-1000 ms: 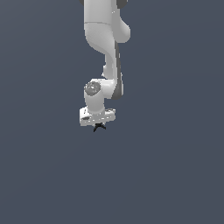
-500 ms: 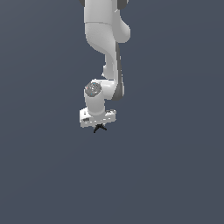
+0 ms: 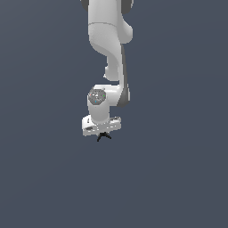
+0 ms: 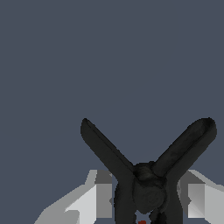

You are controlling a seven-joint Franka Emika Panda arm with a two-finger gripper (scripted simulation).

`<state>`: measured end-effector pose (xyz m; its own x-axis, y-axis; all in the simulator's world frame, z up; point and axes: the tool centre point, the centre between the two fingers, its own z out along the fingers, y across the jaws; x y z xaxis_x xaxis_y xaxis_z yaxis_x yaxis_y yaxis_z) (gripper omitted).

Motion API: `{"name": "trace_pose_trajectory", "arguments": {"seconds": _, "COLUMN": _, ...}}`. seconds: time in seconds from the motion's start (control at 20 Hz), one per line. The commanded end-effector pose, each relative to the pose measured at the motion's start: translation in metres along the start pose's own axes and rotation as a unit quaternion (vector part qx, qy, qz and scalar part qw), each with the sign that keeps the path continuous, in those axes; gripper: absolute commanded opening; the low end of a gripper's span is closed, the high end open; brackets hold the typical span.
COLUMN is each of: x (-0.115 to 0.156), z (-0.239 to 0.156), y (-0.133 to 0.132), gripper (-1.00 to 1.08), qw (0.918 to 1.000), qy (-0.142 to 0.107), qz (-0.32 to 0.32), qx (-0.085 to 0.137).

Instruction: Pick up the object and move it to a goal position.

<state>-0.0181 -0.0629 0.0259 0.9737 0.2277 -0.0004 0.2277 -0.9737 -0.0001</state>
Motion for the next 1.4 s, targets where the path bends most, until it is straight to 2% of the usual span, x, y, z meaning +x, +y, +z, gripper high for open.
{"name": "trace_pose_trajectory", "arguments": {"seconds": 0.0, "x": 0.016, "z": -0.004, "y": -0.002, "gripper": -1.00, "qw": 1.0000, "qy": 0.000, "qz": 0.000, "qx": 0.000}}
{"name": "trace_pose_trajectory", "arguments": {"seconds": 0.75, "x": 0.108, "z": -0.023, "y": -0.010, "gripper": -1.00, "qw": 1.0000, "qy": 0.000, "qz": 0.000, "qx": 0.000}}
{"name": "trace_pose_trajectory", "arguments": {"seconds": 1.35, "x": 0.156, "z": -0.032, "y": -0.013, "gripper": -1.00, "qw": 1.0000, "qy": 0.000, "qz": 0.000, "qx": 0.000}}
